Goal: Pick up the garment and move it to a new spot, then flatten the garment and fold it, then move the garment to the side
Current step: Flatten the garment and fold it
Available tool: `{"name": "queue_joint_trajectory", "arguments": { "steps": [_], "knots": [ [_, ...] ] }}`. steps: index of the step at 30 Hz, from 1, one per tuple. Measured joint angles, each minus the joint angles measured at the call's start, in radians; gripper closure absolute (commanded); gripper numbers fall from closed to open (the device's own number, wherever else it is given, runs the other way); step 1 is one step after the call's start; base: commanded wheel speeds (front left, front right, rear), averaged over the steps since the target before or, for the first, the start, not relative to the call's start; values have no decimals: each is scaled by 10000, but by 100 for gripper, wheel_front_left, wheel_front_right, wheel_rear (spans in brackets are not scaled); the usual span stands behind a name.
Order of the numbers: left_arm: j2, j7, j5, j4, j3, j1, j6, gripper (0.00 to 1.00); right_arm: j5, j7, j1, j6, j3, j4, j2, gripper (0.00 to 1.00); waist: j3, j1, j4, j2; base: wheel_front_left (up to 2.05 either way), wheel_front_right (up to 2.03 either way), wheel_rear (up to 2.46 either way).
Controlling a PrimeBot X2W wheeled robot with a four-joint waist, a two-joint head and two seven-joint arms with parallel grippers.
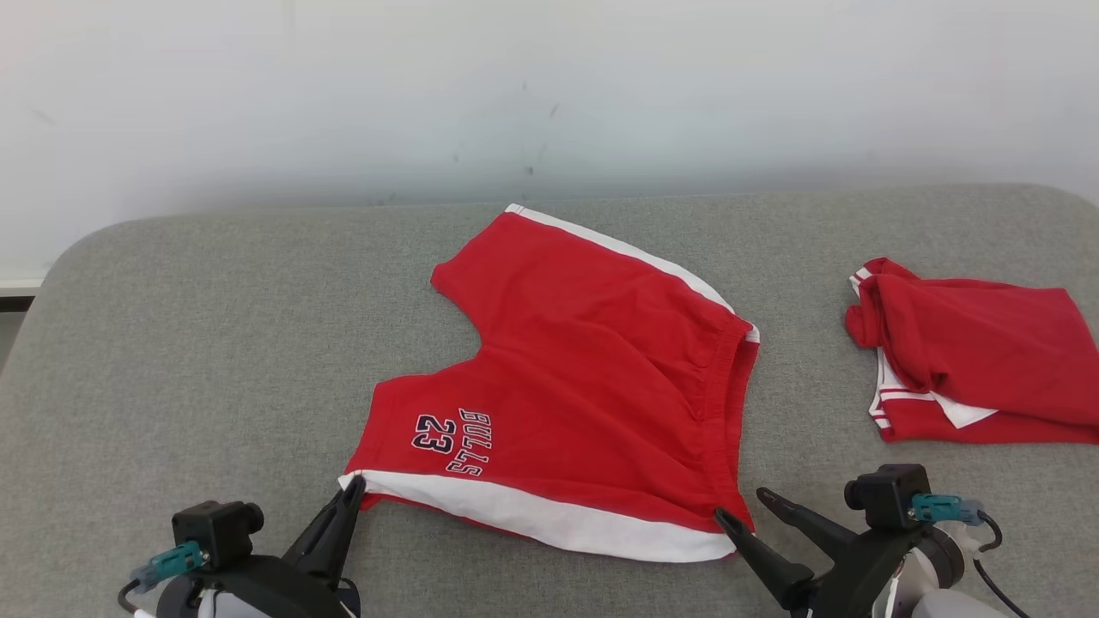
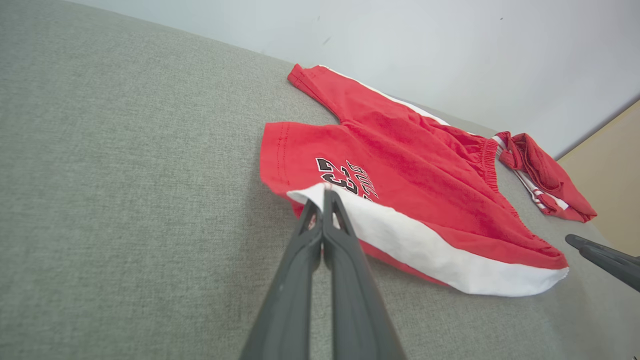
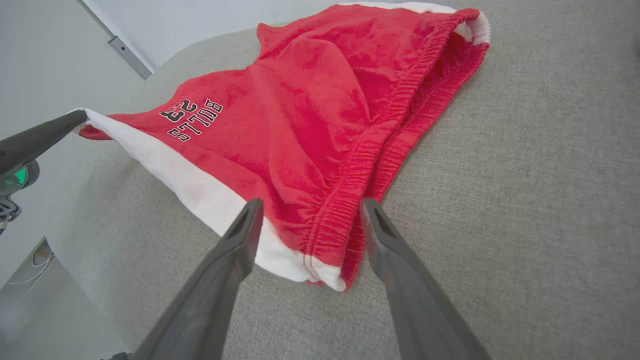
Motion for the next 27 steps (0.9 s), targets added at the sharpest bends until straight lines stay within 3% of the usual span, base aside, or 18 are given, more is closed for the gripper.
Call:
{"name": "queue_joint_trajectory", "arguments": {
  "steps": [2, 15, 16, 17, 18, 19, 20, 25, 26, 27],
  "knots": [
    [6, 0, 12, -25, -4, 0, 63, 100, 2, 81, 0, -12, 12, -58, 0, 0, 3, 0, 0, 0, 0, 0, 0],
    [12, 8, 474, -196, -280, -4, 405, 100, -433, 1091, 6, -966, 552, -393, -232, 0, -122, 0, 34, 0, 0, 0, 0],
    [-19, 12, 487, -201, -291, -4, 407, 100, -433, 1093, 13, -1047, 531, -401, -259, 5, -134, 0, 58, 1, 0, 0, 0],
    [-44, 31, 504, -213, -307, -4, 407, 100, -433, 1133, 19, -1116, 499, -416, -276, 46, -142, 0, 85, 0, 0, 0, 0],
    [-65, 56, 514, -219, -320, -6, 416, 100, -433, 1202, 17, -1170, 493, -428, -293, 54, -149, 0, 114, 1, 0, 0, 0],
    [-77, 67, 516, -221, -332, -6, 420, 100, -433, 1267, 18, -1229, 499, -449, -303, 72, -156, 0, 141, 1, 0, 0, 0],
    [-75, 65, 516, -222, -328, -4, 458, 100, -433, 1327, 14, -1233, 510, -481, -303, 100, -164, 0, 165, 1, 0, 0, 0],
    [-65, 65, 516, -293, -318, -4, 535, 100, -435, 1666, 6, -1444, 604, -732, -318, 100, -151, 0, 210, 1, 0, 0, 0],
    [-67, 65, 520, -301, -320, -4, 581, 100, -435, 1716, 6, -1494, 619, -757, -337, 89, -131, 0, 216, 1, 0, 0, 0],
    [-63, 65, 523, -303, -318, -4, 581, 100, -435, 1793, 6, -1498, 625, -780, -368, 85, -113, 0, 223, 1, 0, 0, 0]
  ]
}}
